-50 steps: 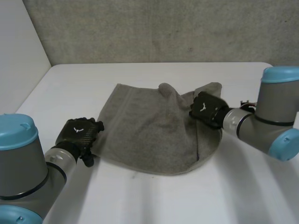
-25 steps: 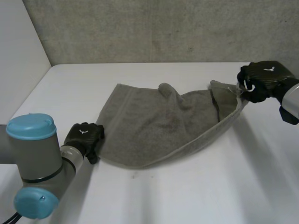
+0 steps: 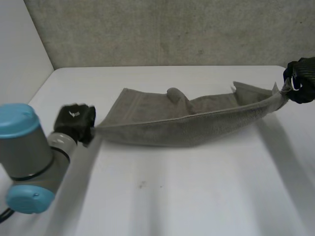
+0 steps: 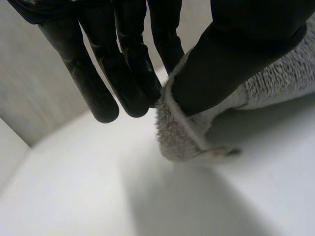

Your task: Fold the towel.

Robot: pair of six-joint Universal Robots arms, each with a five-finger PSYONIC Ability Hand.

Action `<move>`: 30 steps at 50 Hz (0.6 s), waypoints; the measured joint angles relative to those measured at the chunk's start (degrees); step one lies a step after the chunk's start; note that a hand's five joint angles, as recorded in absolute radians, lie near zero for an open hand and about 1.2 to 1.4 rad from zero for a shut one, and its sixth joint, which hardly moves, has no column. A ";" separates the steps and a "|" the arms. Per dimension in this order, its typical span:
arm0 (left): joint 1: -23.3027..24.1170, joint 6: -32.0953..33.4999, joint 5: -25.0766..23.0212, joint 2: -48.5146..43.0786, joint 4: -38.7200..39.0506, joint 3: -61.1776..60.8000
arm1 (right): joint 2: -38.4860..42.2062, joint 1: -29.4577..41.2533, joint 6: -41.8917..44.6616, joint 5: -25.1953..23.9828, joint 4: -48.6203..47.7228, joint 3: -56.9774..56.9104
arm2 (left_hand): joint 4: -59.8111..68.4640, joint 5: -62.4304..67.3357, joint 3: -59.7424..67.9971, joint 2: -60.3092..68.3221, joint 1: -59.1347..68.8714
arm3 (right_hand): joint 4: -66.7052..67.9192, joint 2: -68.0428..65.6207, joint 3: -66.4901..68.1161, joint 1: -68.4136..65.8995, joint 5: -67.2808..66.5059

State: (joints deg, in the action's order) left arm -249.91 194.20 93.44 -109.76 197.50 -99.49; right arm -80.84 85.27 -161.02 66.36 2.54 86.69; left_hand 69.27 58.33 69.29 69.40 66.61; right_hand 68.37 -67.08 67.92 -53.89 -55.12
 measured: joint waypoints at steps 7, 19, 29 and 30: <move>-0.14 0.58 -0.18 14.67 -5.53 0.43 | -7.66 0.18 10.95 0.31 4.91 0.82 | 0.31 0.29 0.27 0.25 0.11 | 0.00 -0.12 0.00 0.00 0.00; -2.32 9.63 -1.89 28.07 -28.54 10.58 | -15.87 0.27 29.28 0.99 23.42 -1.63 | 0.45 0.35 0.35 0.35 0.30 | 0.00 -0.43 0.00 0.00 -0.34; -2.63 15.17 -1.99 12.96 -39.57 11.77 | -6.97 3.18 39.94 4.13 29.16 2.69 | 0.46 0.35 0.36 0.35 0.29 | 0.00 -0.43 0.00 0.00 -0.38; -2.66 15.44 -1.93 9.36 -40.47 12.06 | -3.74 4.62 41.40 6.13 29.21 2.72 | 0.46 0.35 0.36 0.35 0.30 | 0.00 -0.43 0.00 0.00 -0.38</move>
State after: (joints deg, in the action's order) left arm -252.57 209.64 91.52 -100.39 157.03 -87.44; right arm -84.58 89.89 -119.62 72.49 31.75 89.41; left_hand 69.73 58.68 69.65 69.75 66.91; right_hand 68.37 -67.50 67.93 -53.89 -55.50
